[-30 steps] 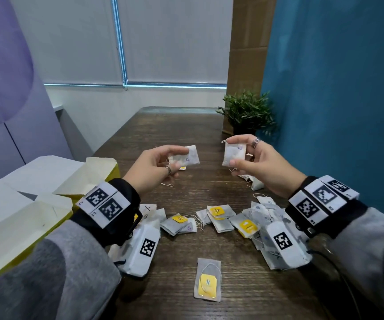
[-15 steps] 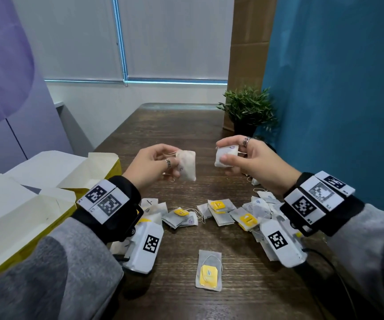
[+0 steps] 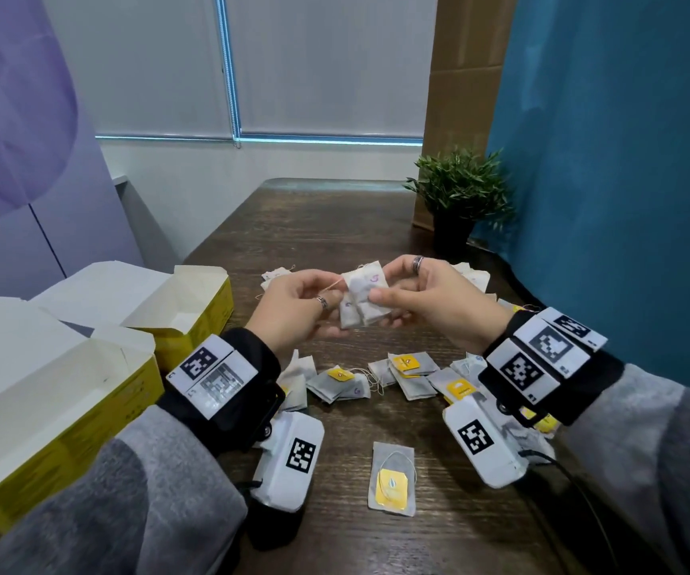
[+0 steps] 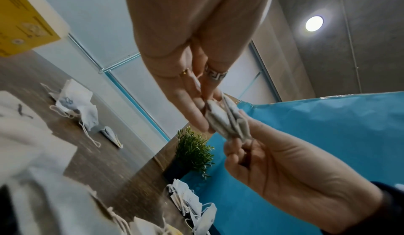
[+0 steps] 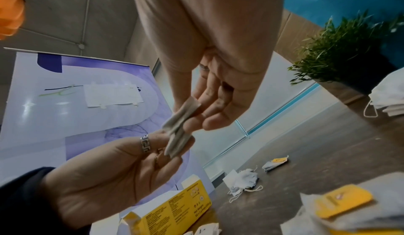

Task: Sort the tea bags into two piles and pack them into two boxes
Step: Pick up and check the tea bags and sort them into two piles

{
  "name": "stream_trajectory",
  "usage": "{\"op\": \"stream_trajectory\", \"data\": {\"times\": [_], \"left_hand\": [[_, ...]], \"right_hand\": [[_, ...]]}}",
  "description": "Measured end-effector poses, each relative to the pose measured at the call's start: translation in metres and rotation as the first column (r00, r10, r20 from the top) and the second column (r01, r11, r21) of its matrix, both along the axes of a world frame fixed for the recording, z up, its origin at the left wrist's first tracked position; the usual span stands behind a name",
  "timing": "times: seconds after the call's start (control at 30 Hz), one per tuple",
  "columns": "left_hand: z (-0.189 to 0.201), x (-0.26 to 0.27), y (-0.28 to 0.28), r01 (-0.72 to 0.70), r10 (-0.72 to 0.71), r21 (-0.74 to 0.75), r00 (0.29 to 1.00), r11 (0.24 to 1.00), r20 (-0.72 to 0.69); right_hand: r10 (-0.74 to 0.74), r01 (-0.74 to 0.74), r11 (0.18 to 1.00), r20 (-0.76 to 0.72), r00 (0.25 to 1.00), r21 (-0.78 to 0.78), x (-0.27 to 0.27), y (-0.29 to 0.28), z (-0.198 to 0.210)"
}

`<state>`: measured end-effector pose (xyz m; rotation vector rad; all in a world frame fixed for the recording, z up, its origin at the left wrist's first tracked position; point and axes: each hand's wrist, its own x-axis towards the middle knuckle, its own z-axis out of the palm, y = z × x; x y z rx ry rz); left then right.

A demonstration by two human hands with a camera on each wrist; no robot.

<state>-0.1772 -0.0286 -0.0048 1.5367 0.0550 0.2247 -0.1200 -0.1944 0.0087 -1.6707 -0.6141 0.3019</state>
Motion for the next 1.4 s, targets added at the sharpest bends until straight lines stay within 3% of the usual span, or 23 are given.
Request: {"op": "stream_trajectory", "data": {"times": [0.13,0.3,0.4,0.47,0.53,0.6,0.67,0.93,1.0,1.07,1.13,1.2,1.3,1.4], "left_hand": [[-0.001,-0.002,0.001,0.074,-0.077,-0.089,0.997,0.993,-0.028],[-0.008,0.003,0.004,-0.034,0.036,-0.043,0.999,0.998,0.029],[-0.01,0.007,0.014,-0.085,0.087,-0.058,0.996,0.995,0.037],[-0.012,0.01,0.022,-0.095,0.098,-0.091,0.995,0.991,0.026],[-0.015,0.013,0.029,-0.086,0.088,-0.121,0.996,0.989,0.009],[-0.018,0.018,0.035,-0.082,0.081,-0.126,0.997,0.989,-0.009],[-0.021,0.024,0.04,-0.083,0.083,-0.132,0.997,0.988,-0.005],[-0.027,0.034,0.056,-0.119,0.123,-0.223,0.992,0.968,0.003],[-0.028,0.034,0.058,-0.137,0.136,-0.246,0.991,0.959,-0.023],[-0.028,0.034,0.058,-0.131,0.121,-0.271,0.991,0.954,-0.052],[-0.028,0.035,0.055,-0.107,0.089,-0.284,0.993,0.953,-0.074],[-0.027,0.034,0.052,-0.075,0.051,-0.297,0.995,0.952,-0.086],[-0.027,0.032,0.049,-0.037,0.006,-0.314,0.995,0.949,-0.099],[-0.026,0.029,0.046,-0.013,-0.019,-0.291,0.994,0.957,-0.107]], "right_hand": [[0.009,-0.008,1.0,-0.026,1.0,0.016,0.002,0.007,-0.004],[0.094,-0.098,0.995,-0.129,0.987,-0.024,0.001,0.012,-0.004],[-0.061,0.054,0.997,-0.125,0.99,-0.058,0.011,0.003,0.001],[-0.139,0.121,0.976,-0.091,0.986,-0.182,0.021,-0.01,0.003],[-0.057,0.05,0.874,0.0,0.998,-0.483,0.032,-0.023,0.002],[0.14,-0.072,0.634,0.022,0.99,-0.77,0.039,-0.03,-0.002],[0.23,-0.126,0.467,-0.017,0.973,-0.875,0.043,-0.03,-0.008],[0.368,-0.012,0.268,0.091,0.925,-0.963,0.052,-0.01,-0.021],[0.356,0.049,0.331,0.173,0.918,-0.942,0.051,-0.012,-0.013],[0.304,0.102,0.559,0.318,0.898,-0.823,0.05,-0.017,-0.006],[0.189,0.165,0.796,0.498,0.846,-0.582,0.047,-0.022,-0.002],[0.073,0.156,0.925,0.563,0.823,-0.347,0.044,-0.025,0.001],[0.025,0.055,0.988,0.502,0.864,-0.145,0.041,-0.027,0.002],[0.047,0.007,0.994,0.489,0.871,-0.109,0.037,-0.029,0.002]]}}
